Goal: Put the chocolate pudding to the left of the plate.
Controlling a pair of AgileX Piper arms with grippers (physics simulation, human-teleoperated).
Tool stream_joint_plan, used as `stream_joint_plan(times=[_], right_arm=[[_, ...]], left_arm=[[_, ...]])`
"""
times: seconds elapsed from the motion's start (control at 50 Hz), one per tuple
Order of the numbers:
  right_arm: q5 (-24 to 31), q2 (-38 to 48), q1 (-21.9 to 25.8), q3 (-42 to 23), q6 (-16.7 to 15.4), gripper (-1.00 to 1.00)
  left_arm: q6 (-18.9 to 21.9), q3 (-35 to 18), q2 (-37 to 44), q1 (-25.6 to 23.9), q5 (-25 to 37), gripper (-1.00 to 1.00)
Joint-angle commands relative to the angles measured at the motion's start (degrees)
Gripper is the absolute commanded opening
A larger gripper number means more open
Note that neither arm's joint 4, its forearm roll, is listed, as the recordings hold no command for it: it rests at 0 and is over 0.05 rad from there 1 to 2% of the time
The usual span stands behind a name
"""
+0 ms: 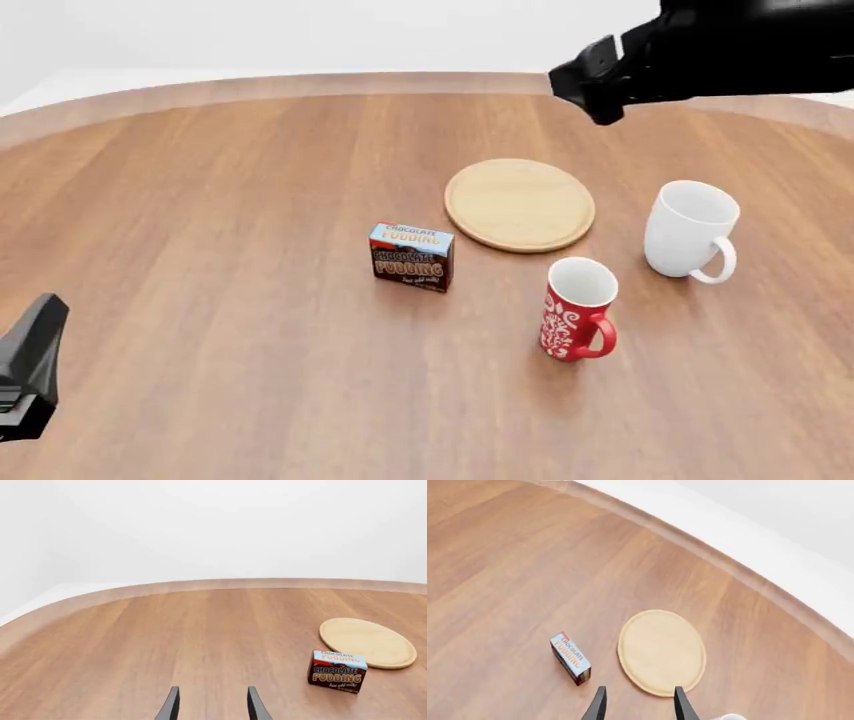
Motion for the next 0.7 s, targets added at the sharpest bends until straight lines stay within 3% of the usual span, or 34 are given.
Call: stream_joint_plan(times=[0.02, 0.34, 0.48, 0.7], right_arm=[[3.89, 9.46, 2.2, -5.75, -0.13, 1.0], [5.97, 16.62, 7.41, -4.67, -2.1, 1.0], [8.28, 17.19, 13.28, -1.47, -1.08, 1.0], [8.36, 19.37, 13.47, -2.33, -1.49, 1.0]], left_arm=[[0.0, 0.0, 0.0, 0.0, 0.0, 1.0], [0.0, 0.0, 0.0, 0.0, 0.0, 1.0], [0.0, 0.0, 0.0, 0.0, 0.0, 1.0], [0.0, 0.0, 0.0, 0.0, 0.0, 1.0]])
